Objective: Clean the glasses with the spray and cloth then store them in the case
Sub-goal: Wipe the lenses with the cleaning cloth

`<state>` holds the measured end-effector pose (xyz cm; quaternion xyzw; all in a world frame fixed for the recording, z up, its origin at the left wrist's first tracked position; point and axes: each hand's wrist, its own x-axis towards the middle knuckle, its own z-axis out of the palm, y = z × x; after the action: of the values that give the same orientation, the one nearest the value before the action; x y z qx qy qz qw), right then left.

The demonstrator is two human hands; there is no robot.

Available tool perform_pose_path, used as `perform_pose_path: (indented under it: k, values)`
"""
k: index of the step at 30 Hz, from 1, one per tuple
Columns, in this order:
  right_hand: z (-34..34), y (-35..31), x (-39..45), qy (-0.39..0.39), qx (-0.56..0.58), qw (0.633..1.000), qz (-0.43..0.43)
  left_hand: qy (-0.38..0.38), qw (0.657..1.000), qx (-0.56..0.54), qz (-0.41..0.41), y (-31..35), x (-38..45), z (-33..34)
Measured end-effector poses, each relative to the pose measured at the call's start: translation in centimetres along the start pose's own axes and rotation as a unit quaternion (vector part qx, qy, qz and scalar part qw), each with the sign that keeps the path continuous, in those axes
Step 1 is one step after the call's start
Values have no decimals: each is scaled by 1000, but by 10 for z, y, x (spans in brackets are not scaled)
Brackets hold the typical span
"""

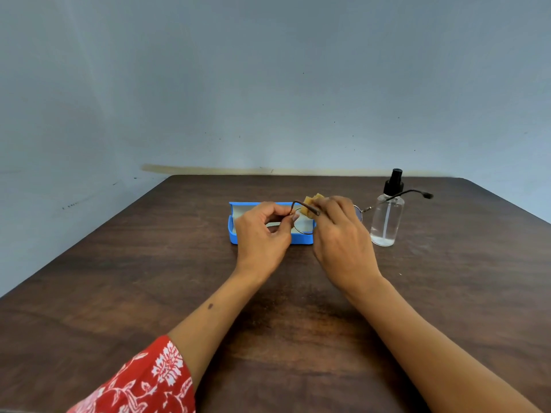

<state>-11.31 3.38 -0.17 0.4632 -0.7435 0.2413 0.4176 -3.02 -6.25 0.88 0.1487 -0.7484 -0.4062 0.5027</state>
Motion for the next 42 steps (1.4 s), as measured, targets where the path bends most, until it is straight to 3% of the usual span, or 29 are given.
perform_pose_path:
  k: [6, 13, 20, 27, 34, 42]
  values:
    - [-8, -11, -1, 22, 86, 995, -52, -5, 1000, 8, -4, -2, 2, -4]
    - [-1, 0, -1, 1, 1, 1000, 3, -6, 1000, 6, 3, -1, 1, 0]
    - [-8, -9, -2, 23, 70, 995, -63, 4, 1000, -9, -7, -6, 3, -2]
    - [0, 3, -1, 25, -4, 1000, -9, -9, 1000, -7, 3, -1, 0, 0]
    - [-6, -6, -2, 11, 77, 995, -56, 0, 1000, -8, -7, -4, 2, -2]
    - [0, 3, -1, 16, 14, 1000, 2, -11, 1000, -5, -1, 0, -1, 0]
